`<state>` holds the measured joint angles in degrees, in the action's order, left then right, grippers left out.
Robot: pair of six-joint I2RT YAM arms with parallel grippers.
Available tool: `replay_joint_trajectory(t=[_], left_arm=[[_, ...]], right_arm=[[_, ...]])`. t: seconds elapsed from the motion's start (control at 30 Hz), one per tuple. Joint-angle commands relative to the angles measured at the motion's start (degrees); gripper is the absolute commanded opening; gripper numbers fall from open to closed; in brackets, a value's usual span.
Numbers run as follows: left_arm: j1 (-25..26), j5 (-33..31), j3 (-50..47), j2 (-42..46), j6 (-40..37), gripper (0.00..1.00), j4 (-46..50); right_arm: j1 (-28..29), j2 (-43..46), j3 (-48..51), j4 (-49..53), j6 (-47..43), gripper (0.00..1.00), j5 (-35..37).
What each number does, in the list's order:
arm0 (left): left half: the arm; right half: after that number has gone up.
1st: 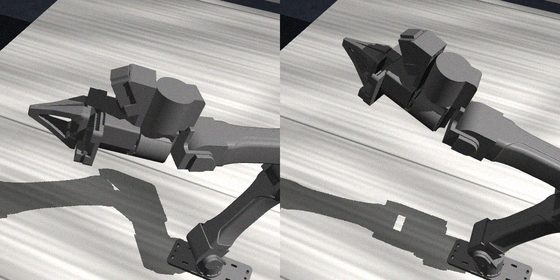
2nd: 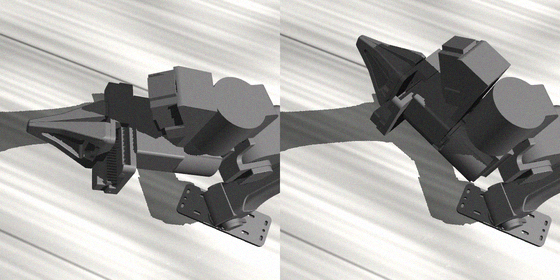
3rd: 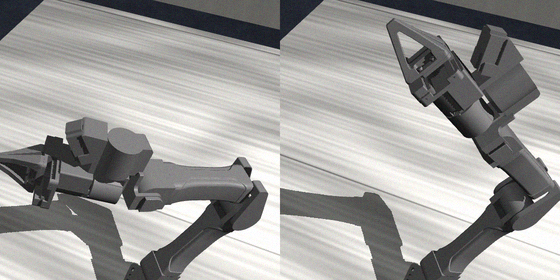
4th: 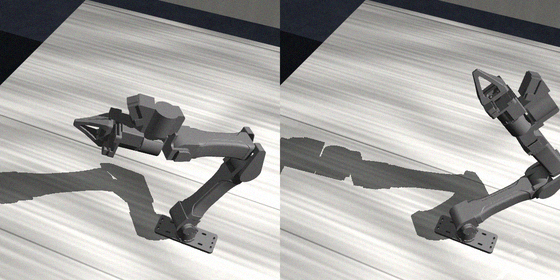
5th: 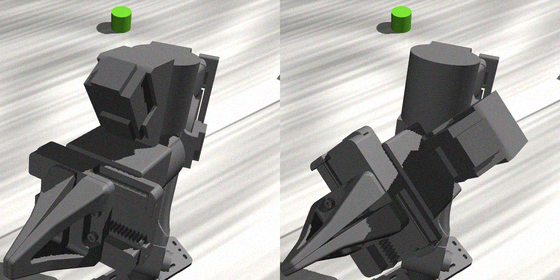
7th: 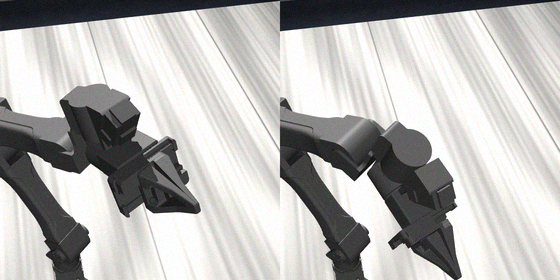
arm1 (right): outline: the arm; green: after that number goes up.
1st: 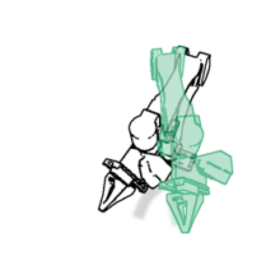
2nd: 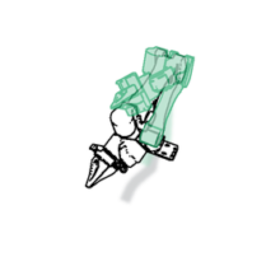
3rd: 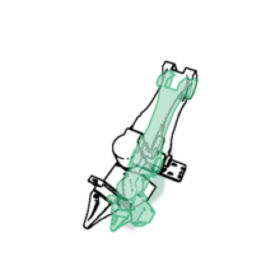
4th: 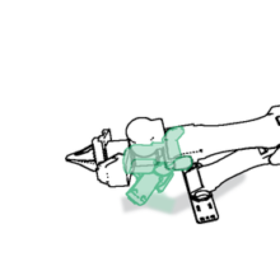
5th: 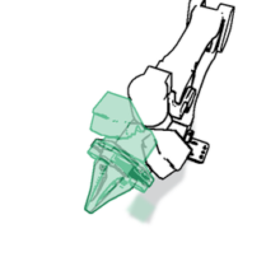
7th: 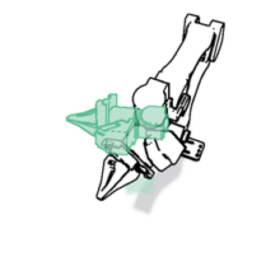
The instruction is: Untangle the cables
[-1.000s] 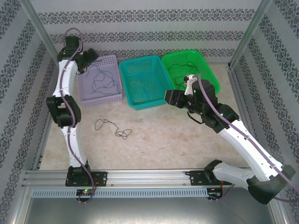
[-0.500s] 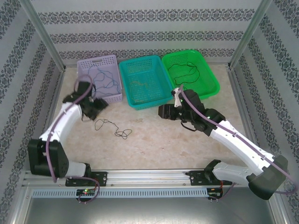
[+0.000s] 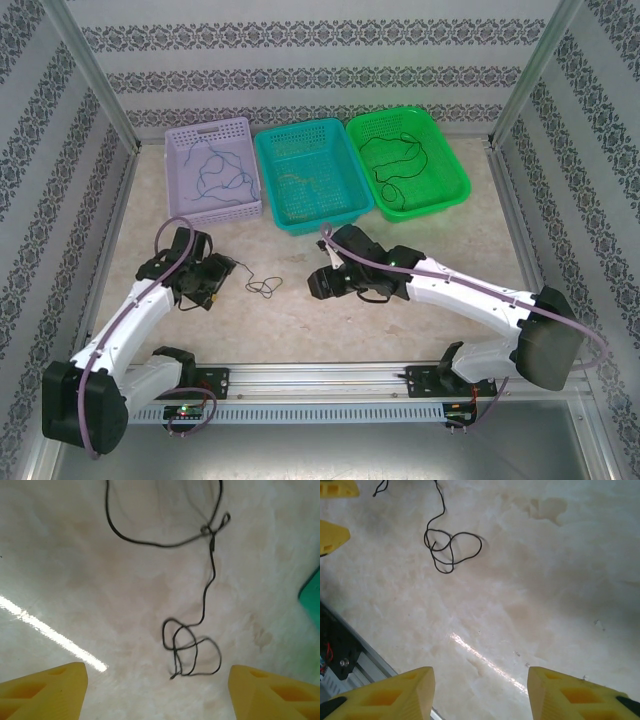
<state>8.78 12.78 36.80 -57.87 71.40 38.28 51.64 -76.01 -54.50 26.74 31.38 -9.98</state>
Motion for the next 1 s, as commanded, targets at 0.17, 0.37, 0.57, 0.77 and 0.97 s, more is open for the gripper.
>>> replay_joint_trajectory(t=[0.17, 0.37, 0.57, 0.77, 0.97], left_arm=[[-9.0, -1.2, -4.8, -2.1, 15.5, 0.67, -15.6], [-11.1, 0.9, -7.5, -6.7, 22.8, 0.51, -21.2], [-11.1, 1.7, -9.4, -7.8, 25.6, 0.44, -20.9], [-11.2, 0.1, -12.9, -11.4, 28.2, 0.44, -30.6], [-11.1, -3.7, -16.4, -13.7, 29.5, 0.11, -43.4]], right_arm=[[0.4, 1.2, 1.0, -2.2, 1.7, 0.52, -0.3], [0.4, 3.1, 2.7, -2.0, 2.5, 0.52, 0.2], [0.1, 4.0, 3.2, -1.5, 2.4, 0.52, 0.5], [-0.1, 3.2, 2.7, -1.9, 2.1, 0.52, -0.5], [0.0, 2.2, 1.6, -2.2, 1.8, 0.52, -2.0]])
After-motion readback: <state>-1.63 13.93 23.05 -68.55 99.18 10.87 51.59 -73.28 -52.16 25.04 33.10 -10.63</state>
